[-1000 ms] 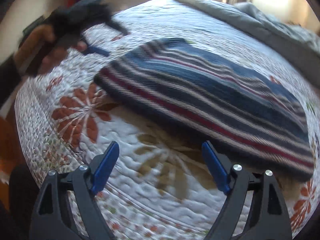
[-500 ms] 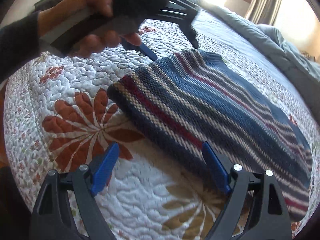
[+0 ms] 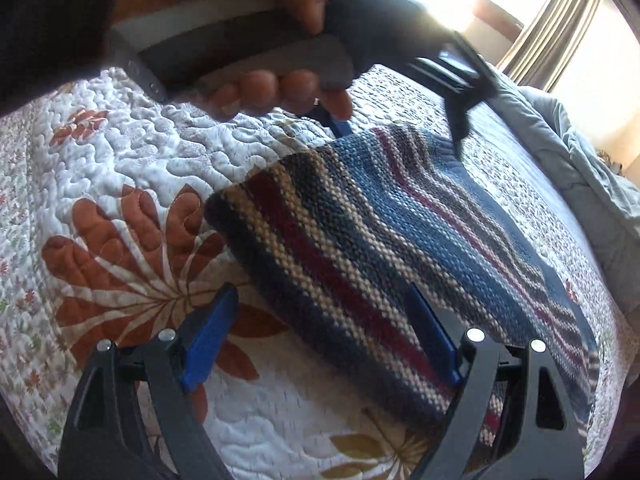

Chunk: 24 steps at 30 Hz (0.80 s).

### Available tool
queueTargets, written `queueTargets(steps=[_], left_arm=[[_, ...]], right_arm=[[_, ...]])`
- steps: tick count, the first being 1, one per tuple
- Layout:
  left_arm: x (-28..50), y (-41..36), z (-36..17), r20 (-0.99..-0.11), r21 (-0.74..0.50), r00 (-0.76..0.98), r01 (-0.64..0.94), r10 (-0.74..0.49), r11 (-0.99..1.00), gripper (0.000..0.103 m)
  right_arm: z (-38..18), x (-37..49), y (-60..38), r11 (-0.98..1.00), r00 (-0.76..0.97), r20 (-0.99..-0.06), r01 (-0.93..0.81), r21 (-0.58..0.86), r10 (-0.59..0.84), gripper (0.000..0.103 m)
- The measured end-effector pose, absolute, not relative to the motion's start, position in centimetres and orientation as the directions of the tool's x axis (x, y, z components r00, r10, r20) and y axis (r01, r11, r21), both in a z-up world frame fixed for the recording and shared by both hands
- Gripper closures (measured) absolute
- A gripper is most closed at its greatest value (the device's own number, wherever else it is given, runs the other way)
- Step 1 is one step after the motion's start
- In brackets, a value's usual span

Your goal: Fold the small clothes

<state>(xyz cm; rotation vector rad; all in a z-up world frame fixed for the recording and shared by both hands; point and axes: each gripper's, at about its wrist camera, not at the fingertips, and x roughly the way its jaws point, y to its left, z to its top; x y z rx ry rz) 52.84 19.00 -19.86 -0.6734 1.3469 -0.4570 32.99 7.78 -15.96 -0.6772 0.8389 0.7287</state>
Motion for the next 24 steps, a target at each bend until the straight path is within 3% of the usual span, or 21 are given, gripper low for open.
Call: queueTargets(steps=[17, 19, 24], left_arm=[[54.5, 17.8, -20.8, -0.692, -0.719, 0.159, -0.070, -0.704, 0.691, 0.005], [54.6, 17.4, -20.3, -0.693, -0.714, 0.178, -0.034, -0.699, 0.700, 0.009], [55.0, 17.9, -20.7, -0.704, -0.704, 0.177, -0.049, -0.688, 0.708, 0.043]], right_arm=[[-18.5, 33.3, 10.7, 0.507, 0.644, -0.733, -0.717, -0.478, 0.220, 0.019], [-18.3, 34.0, 10.8, 0.528, 0.660, -0.720, -0.699, -0.483, 0.215, 0.019], [-18.7, 35.3, 11.2, 0.533, 0.674, -0.709, -0.685, -0.497, 0.206, 0.023]])
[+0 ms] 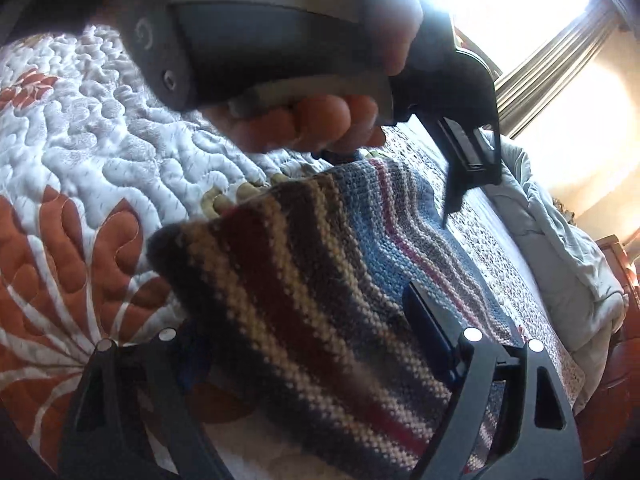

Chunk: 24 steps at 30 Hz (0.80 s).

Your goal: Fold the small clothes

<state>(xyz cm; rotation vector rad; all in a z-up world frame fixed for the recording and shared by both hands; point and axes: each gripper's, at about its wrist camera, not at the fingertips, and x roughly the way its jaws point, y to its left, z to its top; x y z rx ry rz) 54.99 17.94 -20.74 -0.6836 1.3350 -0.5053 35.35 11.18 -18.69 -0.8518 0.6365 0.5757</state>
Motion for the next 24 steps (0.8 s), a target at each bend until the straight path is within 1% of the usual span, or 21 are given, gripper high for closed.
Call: queueTargets(steps=[1, 2, 3, 4, 5, 6, 9, 12, 24], left_arm=[[54.9, 18.1, -20.9, -0.705, -0.703, 0.175, -0.049, -0.687, 0.709, 0.045], [54.9, 18.3, -20.9, -0.711, -0.697, 0.176, -0.048, -0.681, 0.715, 0.052], [54.8, 18.5, -21.0, -0.715, -0.693, 0.179, -0.051, -0.676, 0.719, 0.059], [54.7, 18.7, -21.0, -0.716, -0.691, 0.183, -0.053, -0.674, 0.721, 0.063], [54.6, 18.9, -21.0, -0.715, -0.692, 0.187, -0.051, -0.673, 0.721, 0.071], [54.5, 19.1, -20.8, -0.713, -0.693, 0.195, -0.049, -0.674, 0.719, 0.075], [54.4, 19.2, -20.1, -0.724, -0.678, 0.208, -0.039, -0.658, 0.734, 0.079], [54.3, 18.9, -19.1, -0.735, -0.662, 0.216, -0.030, -0.642, 0.749, 0.080], [54.5, 16.6, -14.2, -0.774, -0.601, 0.243, 0.007, -0.585, 0.799, 0.081]], right_arm=[[-18.9, 35.4, 11.2, 0.530, 0.674, -0.710, -0.686, -0.498, 0.205, 0.024], [-19.0, 35.5, 11.2, 0.531, 0.672, -0.711, -0.687, -0.495, 0.208, 0.026], [-19.0, 35.7, 11.1, 0.537, 0.661, -0.718, -0.695, -0.478, 0.217, 0.033], [-19.0, 35.8, 11.0, 0.543, 0.650, -0.726, -0.701, -0.461, 0.223, 0.039], [-19.0, 35.8, 10.7, 0.550, 0.647, -0.729, -0.702, -0.453, 0.226, 0.052], [-18.7, 35.9, 10.5, 0.554, 0.649, -0.725, -0.700, -0.449, 0.232, 0.060], [-18.1, 36.1, 10.1, 0.569, 0.646, -0.723, -0.700, -0.432, 0.246, 0.069], [-17.3, 36.1, 10.3, 0.578, 0.646, -0.719, -0.698, -0.422, 0.255, 0.071], [-13.1, 34.2, 9.2, 0.632, 0.654, -0.684, -0.687, -0.358, 0.322, 0.075]])
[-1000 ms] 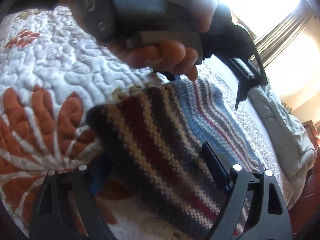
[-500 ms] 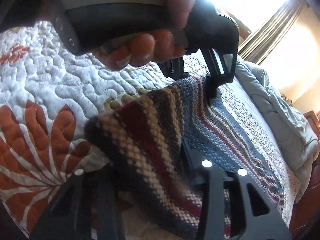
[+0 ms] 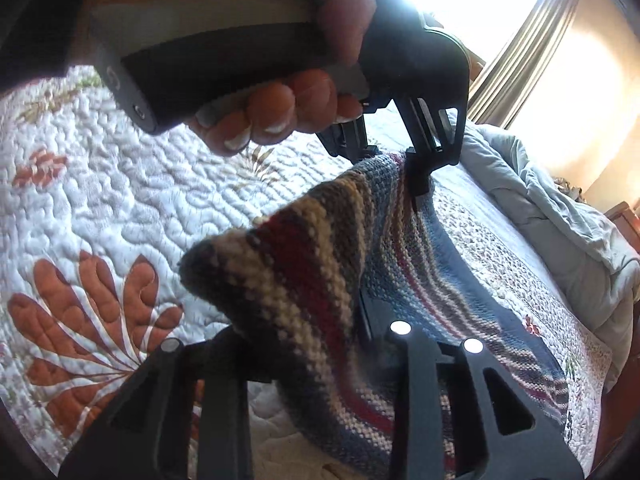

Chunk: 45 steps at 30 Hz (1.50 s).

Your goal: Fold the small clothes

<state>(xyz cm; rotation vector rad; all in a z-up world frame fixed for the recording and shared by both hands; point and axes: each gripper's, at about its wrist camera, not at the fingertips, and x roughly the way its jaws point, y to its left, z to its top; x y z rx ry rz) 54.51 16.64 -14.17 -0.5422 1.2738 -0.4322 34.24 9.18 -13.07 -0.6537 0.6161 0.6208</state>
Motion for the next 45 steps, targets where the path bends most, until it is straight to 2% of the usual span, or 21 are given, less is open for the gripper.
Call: queueTargets(steps=[24, 41, 45], left_arm=[[56.0, 8.5, -4.0, -0.818, -0.500, 0.290, 0.069, -0.497, 0.863, 0.082], [57.7, -0.1, -0.2, -0.838, -0.453, 0.297, 0.091, -0.458, 0.887, 0.082], [58.1, -3.1, 0.0, -0.847, -0.437, 0.290, 0.101, -0.447, 0.894, 0.082]], right_arm=[[-4.7, 36.1, 1.0, 0.771, 0.678, -0.590, -0.621, -0.140, 0.439, 0.076], [-2.1, 38.4, -8.8, 0.836, 0.711, -0.518, -0.549, 0.014, 0.475, 0.078], [-2.1, 39.3, -12.3, 0.842, 0.696, -0.512, -0.529, 0.107, 0.503, 0.078]])
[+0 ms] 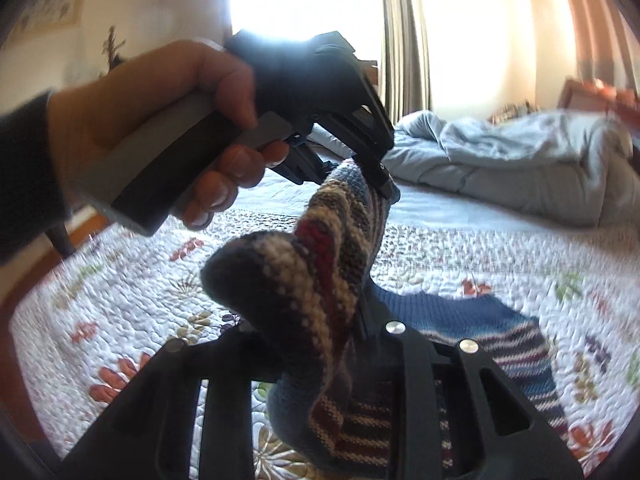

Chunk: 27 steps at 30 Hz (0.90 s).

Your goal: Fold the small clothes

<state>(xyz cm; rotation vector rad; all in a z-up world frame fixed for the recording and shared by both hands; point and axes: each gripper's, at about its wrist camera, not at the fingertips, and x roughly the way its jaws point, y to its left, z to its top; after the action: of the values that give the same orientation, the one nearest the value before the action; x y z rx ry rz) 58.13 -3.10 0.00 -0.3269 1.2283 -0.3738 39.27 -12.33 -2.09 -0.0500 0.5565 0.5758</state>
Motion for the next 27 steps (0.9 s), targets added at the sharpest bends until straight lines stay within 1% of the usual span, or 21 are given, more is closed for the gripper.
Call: queueTargets(steps=[7, 10, 17, 21, 27], left_arm=[[58.7, -8.8, 0.0, -0.866, -0.399, 0.272, 0.132, -0.420, 0.908, 0.082], [59.0, -11.2, -0.6, -0.873, -0.392, 0.255, 0.143, -0.416, 0.909, 0.082], [59.1, -16.4, -3.1, -0.891, -0.368, 0.212, 0.179, -0.401, 0.913, 0.082], [59.2, -18.9, -4.6, -0.900, -0.351, 0.200, 0.192, -0.387, 0.916, 0.082], [59.7, -22.1, -6.6, -0.910, -0.338, 0.175, 0.210, -0.375, 0.917, 0.082]], right_arm=[[-2.6, 40.2, -17.7, 0.845, 0.688, -0.498, -0.485, 0.228, 0.529, 0.079], [-3.1, 40.3, -19.6, 0.849, 0.690, -0.498, -0.465, 0.252, 0.526, 0.079], [-5.6, 40.7, -24.5, 0.844, 0.671, -0.512, -0.419, 0.334, 0.536, 0.079], [-6.9, 41.4, -27.1, 0.823, 0.654, -0.505, -0.389, 0.413, 0.563, 0.079], [-8.9, 41.8, -30.2, 0.804, 0.648, -0.496, -0.351, 0.479, 0.578, 0.079]])
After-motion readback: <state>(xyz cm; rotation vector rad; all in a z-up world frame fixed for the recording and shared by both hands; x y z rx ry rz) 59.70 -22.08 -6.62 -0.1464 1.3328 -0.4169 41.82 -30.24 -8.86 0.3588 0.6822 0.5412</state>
